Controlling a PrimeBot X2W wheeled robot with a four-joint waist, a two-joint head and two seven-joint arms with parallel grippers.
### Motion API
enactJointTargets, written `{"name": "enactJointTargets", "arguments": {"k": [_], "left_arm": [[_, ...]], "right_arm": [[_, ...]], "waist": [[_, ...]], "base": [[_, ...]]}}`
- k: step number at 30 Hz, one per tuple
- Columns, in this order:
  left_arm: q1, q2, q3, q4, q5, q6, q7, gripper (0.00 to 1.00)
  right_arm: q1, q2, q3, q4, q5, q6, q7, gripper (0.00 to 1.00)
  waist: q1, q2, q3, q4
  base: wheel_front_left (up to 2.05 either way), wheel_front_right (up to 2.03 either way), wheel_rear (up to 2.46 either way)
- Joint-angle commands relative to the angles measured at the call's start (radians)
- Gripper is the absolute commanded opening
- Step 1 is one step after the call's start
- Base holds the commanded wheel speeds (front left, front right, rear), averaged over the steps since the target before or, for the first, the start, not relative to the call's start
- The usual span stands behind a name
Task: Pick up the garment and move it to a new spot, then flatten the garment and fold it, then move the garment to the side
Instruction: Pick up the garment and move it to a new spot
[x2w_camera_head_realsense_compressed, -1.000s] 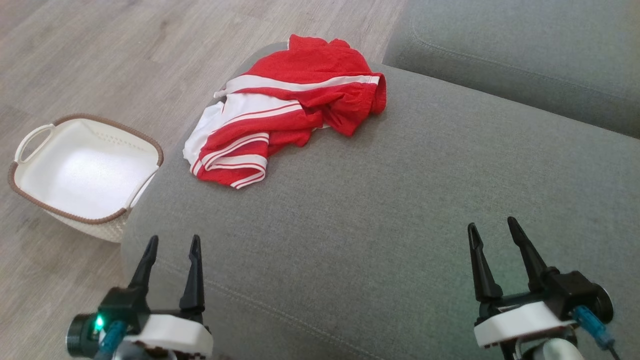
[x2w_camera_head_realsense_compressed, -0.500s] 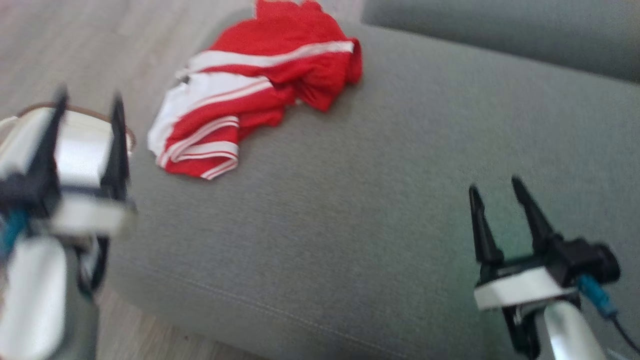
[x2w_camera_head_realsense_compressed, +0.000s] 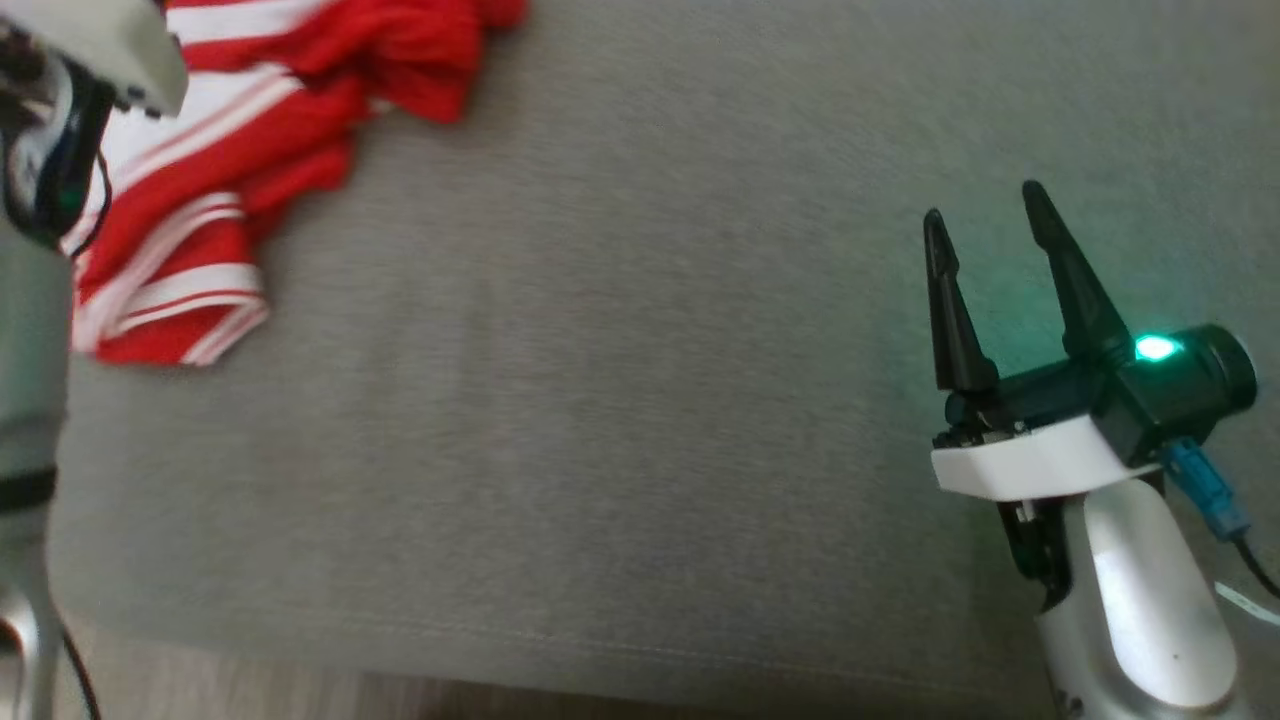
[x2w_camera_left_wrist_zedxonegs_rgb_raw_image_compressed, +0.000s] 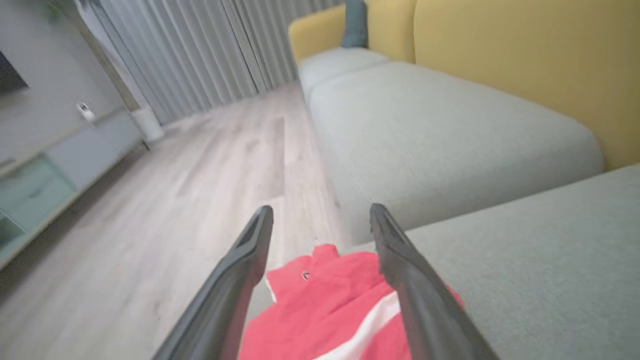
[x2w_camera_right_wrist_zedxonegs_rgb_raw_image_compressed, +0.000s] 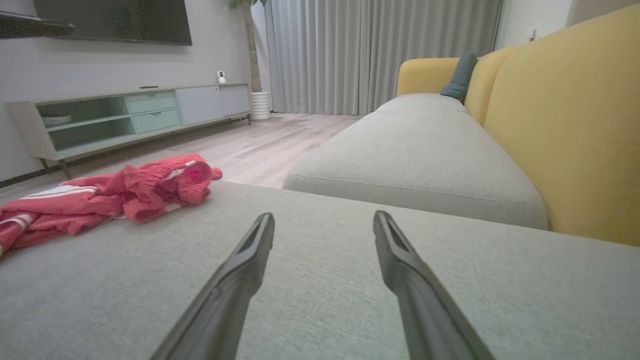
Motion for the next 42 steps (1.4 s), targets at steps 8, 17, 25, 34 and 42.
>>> {"name": "enactJointTargets", "arguments": {"k": [8, 17, 25, 34, 42], "left_arm": [[-0.187, 0.152, -0.206, 0.094, -0.276, -0.003, 0.261, 1.0], [-0.207, 0.246, -0.305, 0.179, -0.364, -0.003, 0.396, 1.0], [-0.183, 0.275, -0.313, 0.266, -0.358, 0.03, 0.435, 0.75], [-0.189, 0.273, -0.334, 0.244, -0.336, 0.018, 0.334, 0.0], [-0.226, 0.237, -0.364, 0.182, -0.308, 0.008, 0.193, 0.0]], "right_arm": [[-0.041, -0.003, 0.015, -0.093, 0.007, -0.001, -0.009, 1.0], [-0.052, -0.003, 0.038, -0.117, 0.035, -0.001, -0.009, 1.0], [-0.045, -0.003, 0.049, -0.109, 0.051, -0.001, -0.009, 1.0], [-0.039, -0.003, 0.042, -0.105, 0.058, -0.001, -0.009, 1.0], [-0.015, -0.003, 0.029, -0.091, 0.067, -0.001, -0.009, 1.0]], "waist": [[-0.0004, 0.0, 0.196, -0.183], [-0.0004, 0.0, 0.226, -0.227], [-0.0004, 0.0, 0.185, -0.247], [-0.0004, 0.0, 0.126, -0.257], [-0.0004, 0.0, 0.028, -0.262]], "base": [[0.0, 0.0, 0.0], [0.0, 0.0, 0.0], [0.0, 0.0, 0.0], [0.0, 0.0, 0.0], [0.0, 0.0, 0.0]]}}
